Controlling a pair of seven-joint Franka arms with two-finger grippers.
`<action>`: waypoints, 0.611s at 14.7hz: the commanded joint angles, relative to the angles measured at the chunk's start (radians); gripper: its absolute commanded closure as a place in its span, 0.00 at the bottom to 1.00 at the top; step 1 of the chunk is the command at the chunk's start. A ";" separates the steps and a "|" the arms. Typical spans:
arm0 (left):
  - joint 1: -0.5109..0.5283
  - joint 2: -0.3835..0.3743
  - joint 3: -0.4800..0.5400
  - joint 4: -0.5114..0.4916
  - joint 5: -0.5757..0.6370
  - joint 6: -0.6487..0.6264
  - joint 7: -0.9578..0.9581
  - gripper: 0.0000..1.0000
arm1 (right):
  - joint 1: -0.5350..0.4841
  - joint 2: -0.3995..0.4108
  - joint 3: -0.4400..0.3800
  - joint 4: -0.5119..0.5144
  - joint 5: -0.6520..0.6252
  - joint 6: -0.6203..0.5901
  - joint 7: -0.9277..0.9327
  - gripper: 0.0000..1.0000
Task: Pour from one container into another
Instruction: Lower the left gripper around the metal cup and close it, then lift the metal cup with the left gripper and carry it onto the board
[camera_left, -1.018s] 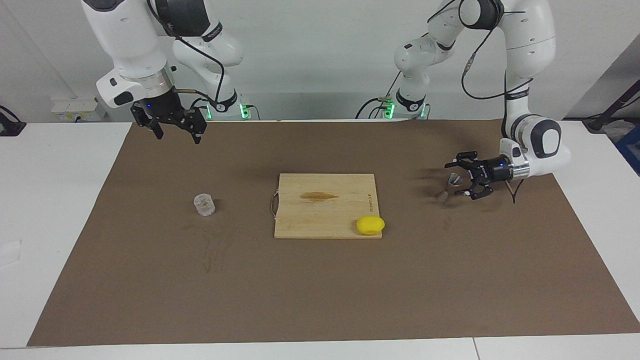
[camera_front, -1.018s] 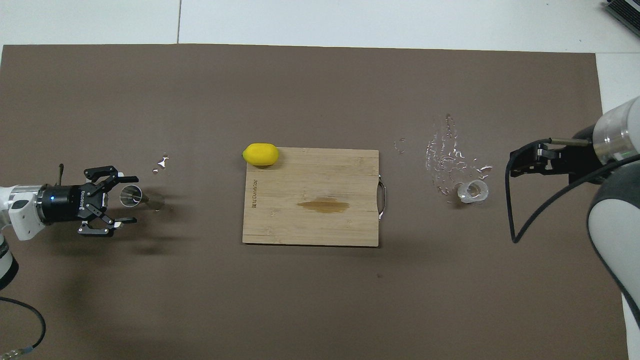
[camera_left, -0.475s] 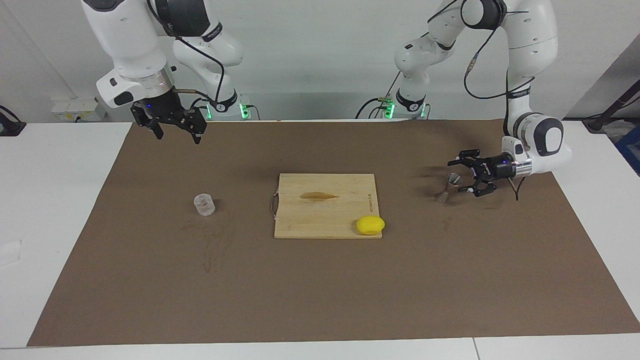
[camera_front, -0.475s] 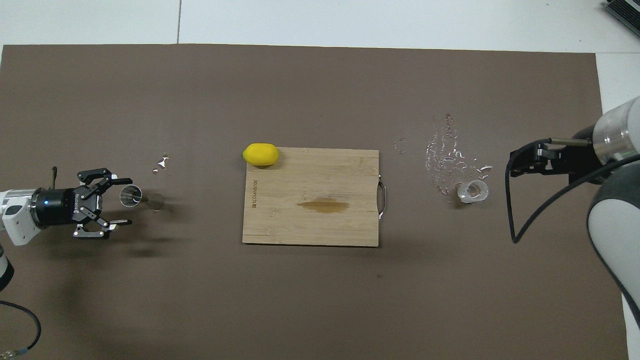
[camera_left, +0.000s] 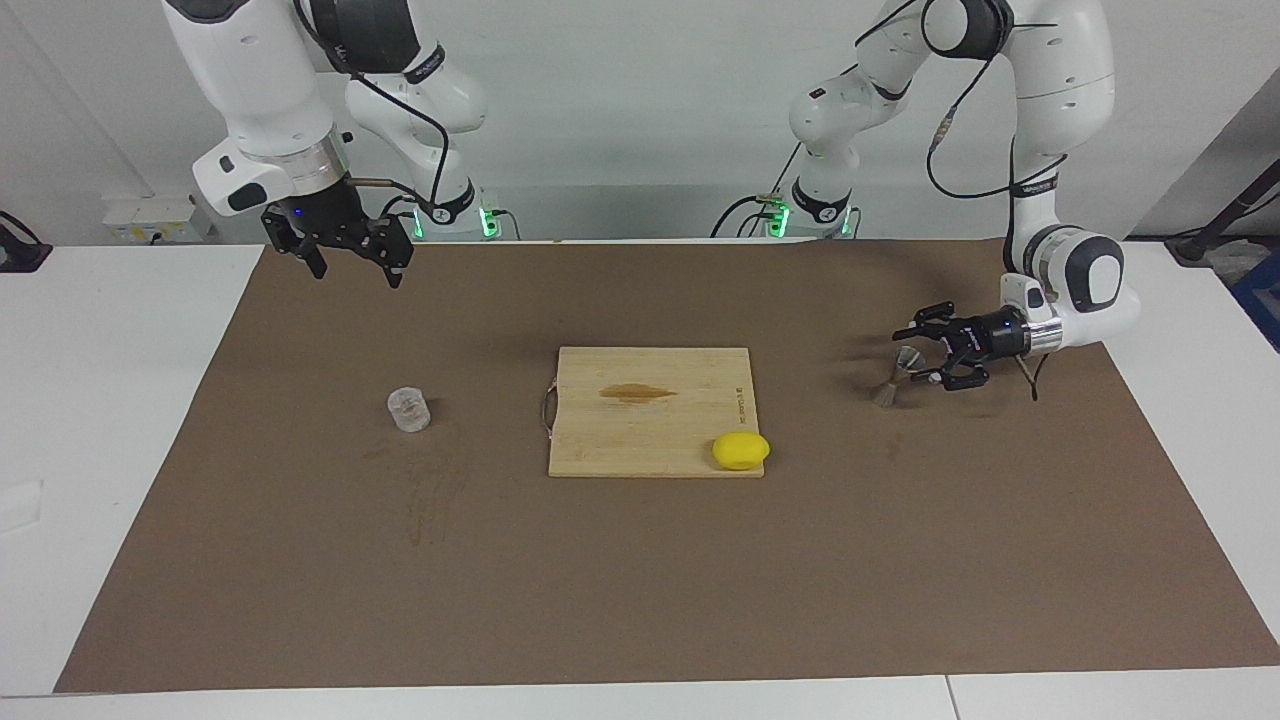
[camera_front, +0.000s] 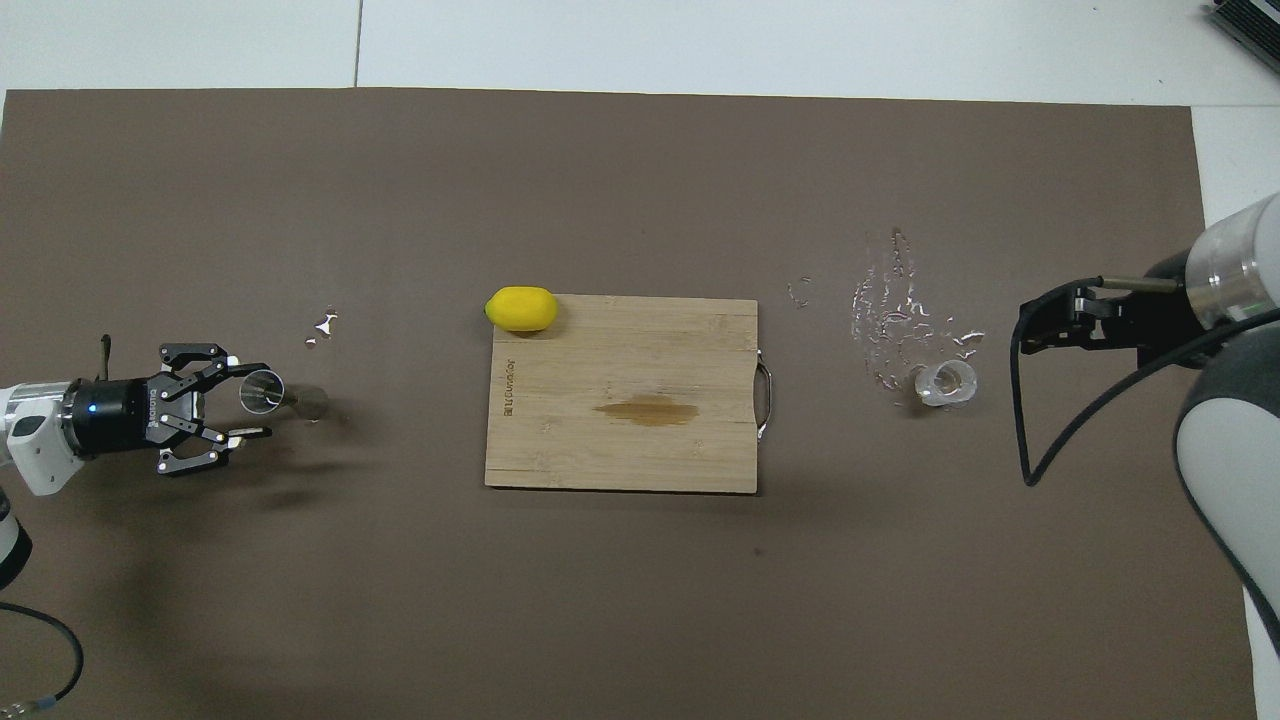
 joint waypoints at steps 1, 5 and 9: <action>0.016 -0.013 -0.005 -0.025 -0.025 0.023 0.026 0.61 | -0.015 -0.022 0.007 -0.028 0.000 0.020 -0.023 0.00; 0.016 -0.012 -0.005 -0.016 -0.032 0.028 0.026 0.79 | -0.015 -0.022 0.007 -0.028 0.000 0.020 -0.023 0.00; -0.012 -0.008 -0.014 0.016 -0.049 0.005 0.005 0.80 | -0.015 -0.022 0.007 -0.028 0.000 0.020 -0.023 0.00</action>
